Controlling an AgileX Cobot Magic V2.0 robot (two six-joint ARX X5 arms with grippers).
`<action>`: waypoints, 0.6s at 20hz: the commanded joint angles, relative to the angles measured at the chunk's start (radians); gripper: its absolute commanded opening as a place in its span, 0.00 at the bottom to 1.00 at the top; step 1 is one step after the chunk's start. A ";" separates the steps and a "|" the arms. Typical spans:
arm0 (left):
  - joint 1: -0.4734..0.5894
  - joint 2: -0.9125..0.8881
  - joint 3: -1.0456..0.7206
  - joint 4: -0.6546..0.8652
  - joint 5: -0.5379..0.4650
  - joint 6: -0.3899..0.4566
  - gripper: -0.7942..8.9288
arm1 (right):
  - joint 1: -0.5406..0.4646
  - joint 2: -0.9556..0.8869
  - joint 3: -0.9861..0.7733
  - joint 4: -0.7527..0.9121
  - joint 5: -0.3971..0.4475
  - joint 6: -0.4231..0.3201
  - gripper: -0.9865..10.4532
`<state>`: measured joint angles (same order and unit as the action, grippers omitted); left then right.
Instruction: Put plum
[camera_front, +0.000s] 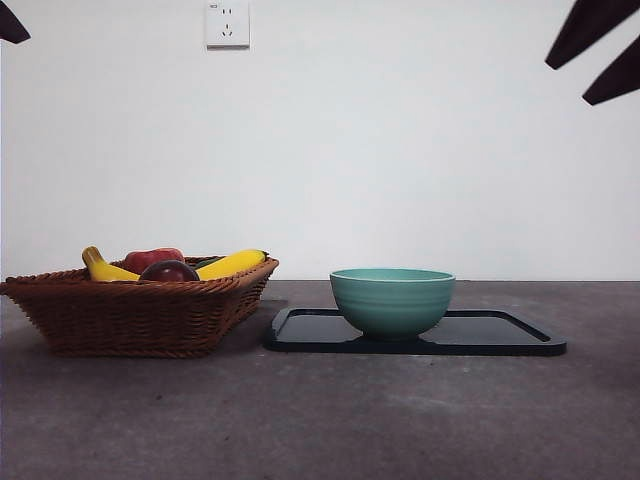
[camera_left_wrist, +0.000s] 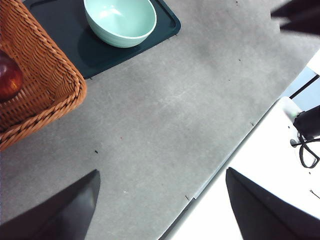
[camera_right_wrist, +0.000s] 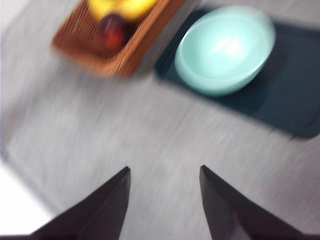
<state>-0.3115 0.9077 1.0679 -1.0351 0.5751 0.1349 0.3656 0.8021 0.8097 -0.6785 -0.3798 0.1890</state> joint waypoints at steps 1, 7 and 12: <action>-0.004 0.006 0.019 0.011 0.005 0.015 0.49 | -0.001 0.044 0.024 0.058 0.024 0.122 0.28; -0.004 0.006 0.019 0.011 0.005 0.023 0.49 | -0.055 0.343 0.195 0.102 0.042 0.124 0.33; -0.004 0.006 0.019 0.010 0.005 0.023 0.49 | -0.063 0.628 0.370 0.102 0.075 0.083 0.33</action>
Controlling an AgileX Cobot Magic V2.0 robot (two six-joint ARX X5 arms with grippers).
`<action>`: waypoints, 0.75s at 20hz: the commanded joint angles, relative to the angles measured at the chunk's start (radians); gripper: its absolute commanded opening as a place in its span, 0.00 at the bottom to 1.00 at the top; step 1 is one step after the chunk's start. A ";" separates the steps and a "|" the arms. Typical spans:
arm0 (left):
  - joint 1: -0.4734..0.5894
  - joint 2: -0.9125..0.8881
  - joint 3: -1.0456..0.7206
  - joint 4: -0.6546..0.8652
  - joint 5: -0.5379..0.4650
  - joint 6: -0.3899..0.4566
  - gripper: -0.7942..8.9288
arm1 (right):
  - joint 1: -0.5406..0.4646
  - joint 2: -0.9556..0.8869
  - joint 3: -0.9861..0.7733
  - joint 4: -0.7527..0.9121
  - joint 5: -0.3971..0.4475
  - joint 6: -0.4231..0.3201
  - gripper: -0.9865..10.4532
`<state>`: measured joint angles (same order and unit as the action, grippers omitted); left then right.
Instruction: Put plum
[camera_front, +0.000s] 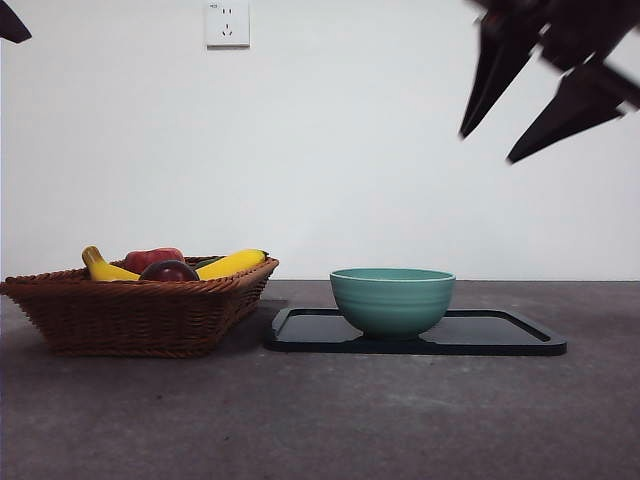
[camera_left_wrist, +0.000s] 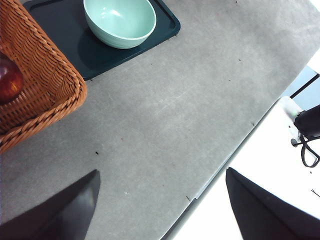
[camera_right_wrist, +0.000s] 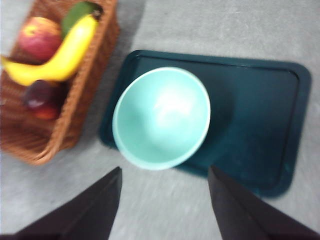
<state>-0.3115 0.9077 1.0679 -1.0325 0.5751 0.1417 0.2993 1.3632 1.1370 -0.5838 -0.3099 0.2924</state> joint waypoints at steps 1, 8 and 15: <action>-0.004 0.006 0.019 0.008 0.005 0.016 0.49 | 0.004 0.112 0.069 0.010 0.005 -0.024 0.33; -0.004 0.006 0.019 0.008 0.005 0.027 0.49 | 0.005 0.338 0.139 0.064 0.076 -0.046 0.33; -0.004 0.006 0.019 0.005 0.005 0.026 0.49 | 0.027 0.469 0.139 0.137 0.080 -0.045 0.30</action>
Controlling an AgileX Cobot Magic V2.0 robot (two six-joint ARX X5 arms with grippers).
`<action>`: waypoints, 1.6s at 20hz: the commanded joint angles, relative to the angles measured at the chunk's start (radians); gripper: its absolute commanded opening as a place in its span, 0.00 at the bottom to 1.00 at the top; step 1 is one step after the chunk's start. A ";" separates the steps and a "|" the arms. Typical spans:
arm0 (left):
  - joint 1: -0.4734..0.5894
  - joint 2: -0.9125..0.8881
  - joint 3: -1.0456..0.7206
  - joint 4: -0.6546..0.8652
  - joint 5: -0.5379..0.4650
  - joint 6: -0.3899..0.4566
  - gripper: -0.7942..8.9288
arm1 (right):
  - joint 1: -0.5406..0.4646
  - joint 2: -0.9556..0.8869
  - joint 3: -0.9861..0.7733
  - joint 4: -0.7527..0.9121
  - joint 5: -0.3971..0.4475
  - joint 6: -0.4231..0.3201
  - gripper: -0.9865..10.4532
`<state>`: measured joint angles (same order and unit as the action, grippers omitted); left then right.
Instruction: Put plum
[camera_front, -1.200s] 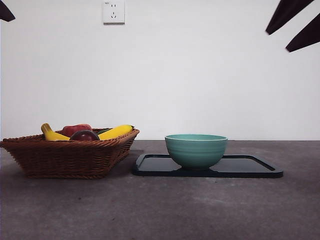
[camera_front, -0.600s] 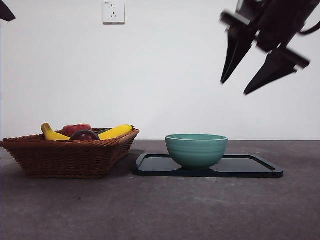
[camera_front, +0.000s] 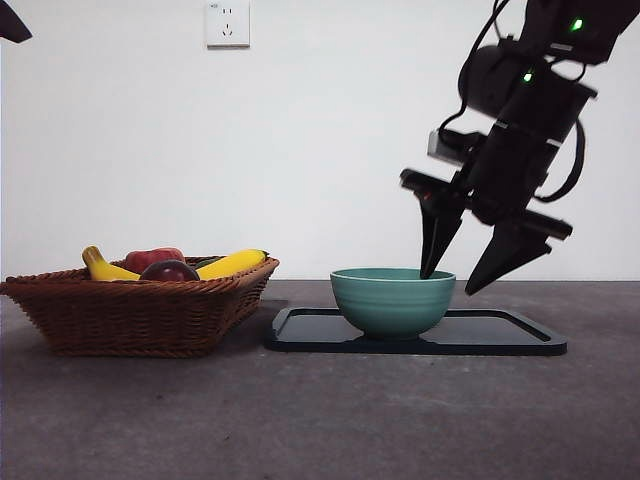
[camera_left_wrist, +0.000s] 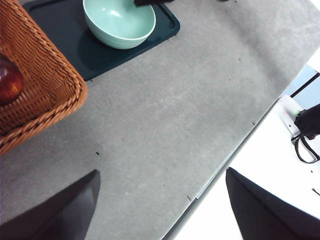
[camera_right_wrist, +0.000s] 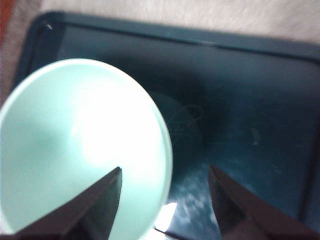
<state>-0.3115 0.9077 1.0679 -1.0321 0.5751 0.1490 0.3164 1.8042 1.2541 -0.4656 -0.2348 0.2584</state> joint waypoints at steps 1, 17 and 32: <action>-0.004 0.006 0.019 0.004 0.005 0.019 0.49 | 0.011 0.036 0.022 0.025 0.009 -0.011 0.26; -0.004 0.006 0.019 0.000 0.005 0.019 0.49 | 0.027 -0.301 0.030 -0.125 0.052 -0.061 0.09; -0.004 0.006 0.019 0.000 0.006 0.019 0.49 | 0.218 -0.636 -0.225 -0.225 0.061 -0.062 0.09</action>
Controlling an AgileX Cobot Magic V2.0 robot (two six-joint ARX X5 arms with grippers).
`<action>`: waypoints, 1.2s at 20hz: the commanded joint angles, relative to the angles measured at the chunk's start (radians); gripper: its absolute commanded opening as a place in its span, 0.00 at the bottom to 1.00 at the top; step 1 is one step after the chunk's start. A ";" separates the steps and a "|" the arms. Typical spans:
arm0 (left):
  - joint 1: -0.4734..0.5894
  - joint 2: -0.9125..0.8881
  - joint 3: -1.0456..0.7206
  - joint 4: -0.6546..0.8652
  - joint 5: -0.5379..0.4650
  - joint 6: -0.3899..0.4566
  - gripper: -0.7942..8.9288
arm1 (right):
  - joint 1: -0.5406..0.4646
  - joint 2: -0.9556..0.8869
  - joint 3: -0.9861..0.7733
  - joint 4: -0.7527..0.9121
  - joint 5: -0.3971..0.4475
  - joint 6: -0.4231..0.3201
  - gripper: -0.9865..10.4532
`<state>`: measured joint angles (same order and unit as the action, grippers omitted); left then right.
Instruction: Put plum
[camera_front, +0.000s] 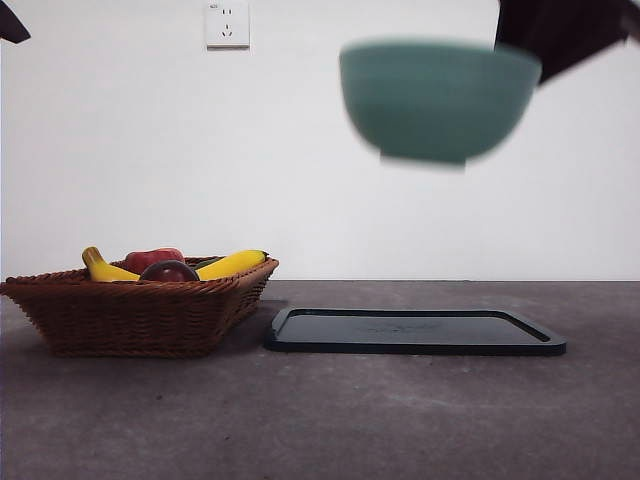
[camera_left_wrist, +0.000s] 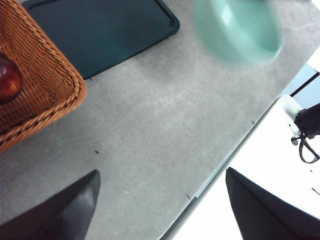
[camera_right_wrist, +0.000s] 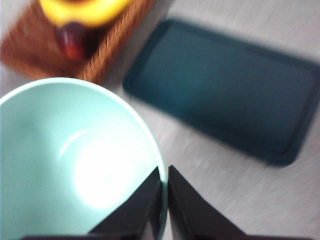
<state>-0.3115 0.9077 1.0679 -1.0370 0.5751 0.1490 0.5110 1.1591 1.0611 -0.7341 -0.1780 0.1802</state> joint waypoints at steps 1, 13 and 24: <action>-0.004 0.006 0.019 0.005 0.006 0.019 0.49 | 0.040 0.010 -0.080 0.090 0.003 0.032 0.09; -0.004 0.006 0.019 0.004 0.005 0.019 0.49 | 0.095 0.128 -0.310 0.348 0.034 0.100 0.09; -0.004 0.006 0.019 0.002 0.005 0.019 0.49 | 0.096 0.253 -0.310 0.368 0.048 0.090 0.09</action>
<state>-0.3115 0.9077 1.0679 -1.0405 0.5751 0.1490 0.5976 1.3922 0.7467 -0.3660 -0.1299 0.2668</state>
